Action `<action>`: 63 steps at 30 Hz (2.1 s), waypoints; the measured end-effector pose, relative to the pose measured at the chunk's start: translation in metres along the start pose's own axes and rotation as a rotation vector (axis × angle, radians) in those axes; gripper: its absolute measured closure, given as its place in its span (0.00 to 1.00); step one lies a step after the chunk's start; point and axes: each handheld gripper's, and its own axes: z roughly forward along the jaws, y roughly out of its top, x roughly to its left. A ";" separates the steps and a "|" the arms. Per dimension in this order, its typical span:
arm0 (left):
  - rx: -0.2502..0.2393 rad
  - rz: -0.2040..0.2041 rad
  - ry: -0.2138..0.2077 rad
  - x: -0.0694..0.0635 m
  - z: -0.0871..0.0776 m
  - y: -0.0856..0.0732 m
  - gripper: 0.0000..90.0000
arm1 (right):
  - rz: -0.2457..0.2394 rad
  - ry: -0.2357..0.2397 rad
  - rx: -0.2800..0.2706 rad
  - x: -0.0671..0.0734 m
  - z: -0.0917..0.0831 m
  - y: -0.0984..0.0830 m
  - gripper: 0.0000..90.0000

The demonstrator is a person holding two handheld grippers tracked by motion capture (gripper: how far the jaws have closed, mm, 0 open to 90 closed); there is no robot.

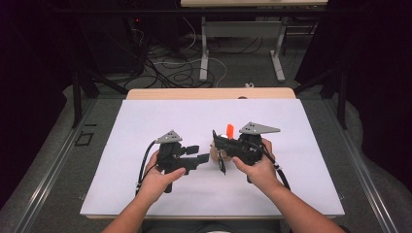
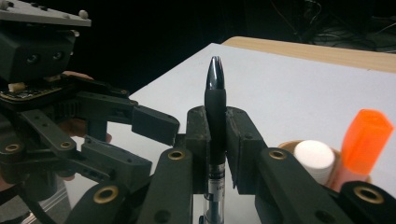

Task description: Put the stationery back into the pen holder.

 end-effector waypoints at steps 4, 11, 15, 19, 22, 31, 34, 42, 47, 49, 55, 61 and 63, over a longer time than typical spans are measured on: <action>0.012 -0.038 -0.048 0.001 0.001 -0.002 0.52 | 0.002 0.010 0.002 0.004 0.002 -0.002 0.90; 0.045 -0.096 -0.098 0.003 0.003 -0.003 0.63 | -0.002 0.032 0.005 0.009 0.004 -0.005 0.90; 0.062 -0.105 -0.106 0.001 0.004 -0.002 0.66 | 0.002 0.047 0.008 0.014 0.007 -0.007 0.90; 0.083 -0.124 -0.119 0.001 0.005 -0.003 0.72 | -0.008 0.060 0.013 0.019 0.010 -0.009 0.90; 0.096 -0.130 -0.128 0.000 0.006 -0.003 0.74 | -0.009 0.069 0.020 0.023 0.010 -0.009 0.90; 0.106 -0.184 -0.153 -0.001 0.007 -0.004 0.83 | -0.022 0.087 0.013 0.028 0.011 -0.009 0.90; 0.109 -0.203 -0.154 -0.001 0.007 -0.004 0.86 | -0.027 0.090 0.021 0.030 0.010 -0.009 0.90; 0.112 -0.225 -0.154 0.000 0.008 -0.005 0.87 | -0.038 0.085 0.018 0.031 0.011 -0.010 0.90; 0.111 -0.212 -0.148 -0.001 0.007 -0.005 0.88 | -0.034 0.087 0.023 0.031 0.011 -0.010 0.89; 0.112 -0.209 -0.146 -0.001 0.007 -0.004 0.88 | -0.032 0.083 0.017 0.032 0.011 -0.010 0.89; 0.102 -0.205 -0.120 0.001 0.005 -0.002 0.88 | -0.025 0.087 -0.009 0.030 0.008 -0.008 0.79; 0.066 -0.201 -0.086 0.006 0.000 0.006 0.88 | -0.020 0.073 -0.021 0.021 -0.002 -0.006 0.71; 0.052 -0.198 -0.076 0.007 -0.001 0.009 0.88 | -0.020 0.058 -0.023 0.017 -0.005 -0.006 0.69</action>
